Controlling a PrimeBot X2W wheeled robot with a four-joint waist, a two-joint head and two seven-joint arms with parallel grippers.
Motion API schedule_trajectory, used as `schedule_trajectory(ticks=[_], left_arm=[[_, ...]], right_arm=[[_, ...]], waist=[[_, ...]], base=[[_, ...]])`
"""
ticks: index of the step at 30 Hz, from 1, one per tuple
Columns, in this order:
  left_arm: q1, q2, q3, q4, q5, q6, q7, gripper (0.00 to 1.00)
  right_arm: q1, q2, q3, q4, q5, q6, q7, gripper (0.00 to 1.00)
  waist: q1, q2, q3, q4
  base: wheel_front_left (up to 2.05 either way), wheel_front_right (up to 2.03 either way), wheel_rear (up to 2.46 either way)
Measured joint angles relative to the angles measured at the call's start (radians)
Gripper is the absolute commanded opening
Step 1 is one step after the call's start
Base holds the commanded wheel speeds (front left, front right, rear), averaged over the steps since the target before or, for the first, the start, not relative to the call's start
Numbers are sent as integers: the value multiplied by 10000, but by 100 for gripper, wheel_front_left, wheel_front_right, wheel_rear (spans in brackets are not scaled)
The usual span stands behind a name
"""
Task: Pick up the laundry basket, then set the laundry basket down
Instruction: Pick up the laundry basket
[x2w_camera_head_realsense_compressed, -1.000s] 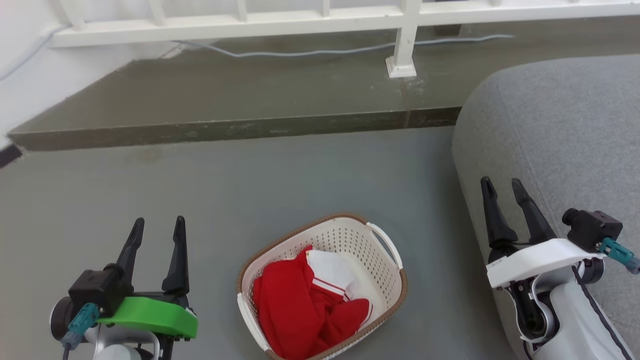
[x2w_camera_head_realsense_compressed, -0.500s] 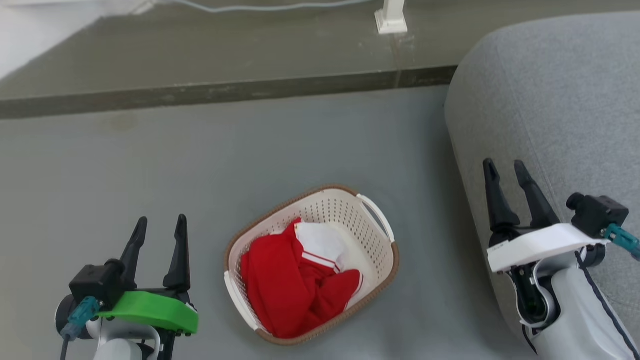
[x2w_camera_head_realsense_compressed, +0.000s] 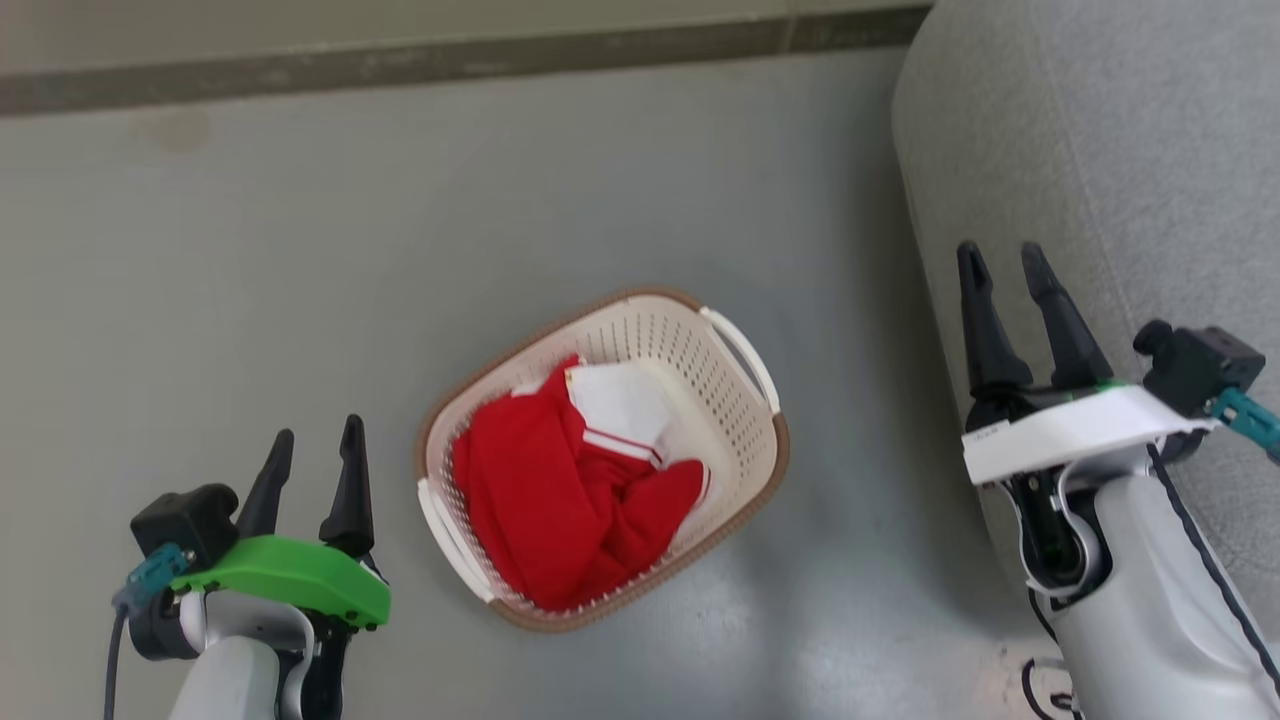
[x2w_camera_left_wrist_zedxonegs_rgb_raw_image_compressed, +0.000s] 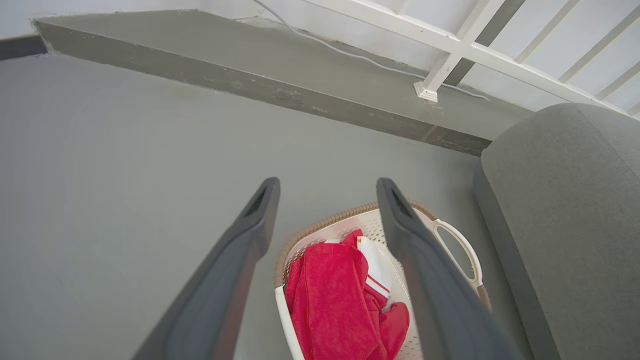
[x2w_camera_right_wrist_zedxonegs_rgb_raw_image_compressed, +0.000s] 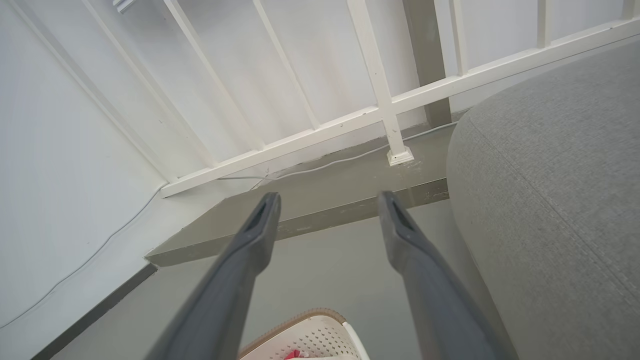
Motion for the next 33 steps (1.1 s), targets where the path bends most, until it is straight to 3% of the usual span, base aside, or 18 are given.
schedule_trajectory(ticks=[15,33], left_arm=[[-1466,-44,36,2301,-1854,-2,1419,100],[-3343,-96,176,5007,-2608,109,2826,100]], right_arm=[[-689,104,107,-77,-21,2,-12,100],[-1660,144,525,-242,-27,2,-13,100]], waist=[[0,0,1564,-252],[1,0,3362,-636]], base=[[0,0,0],[0,0,0]])
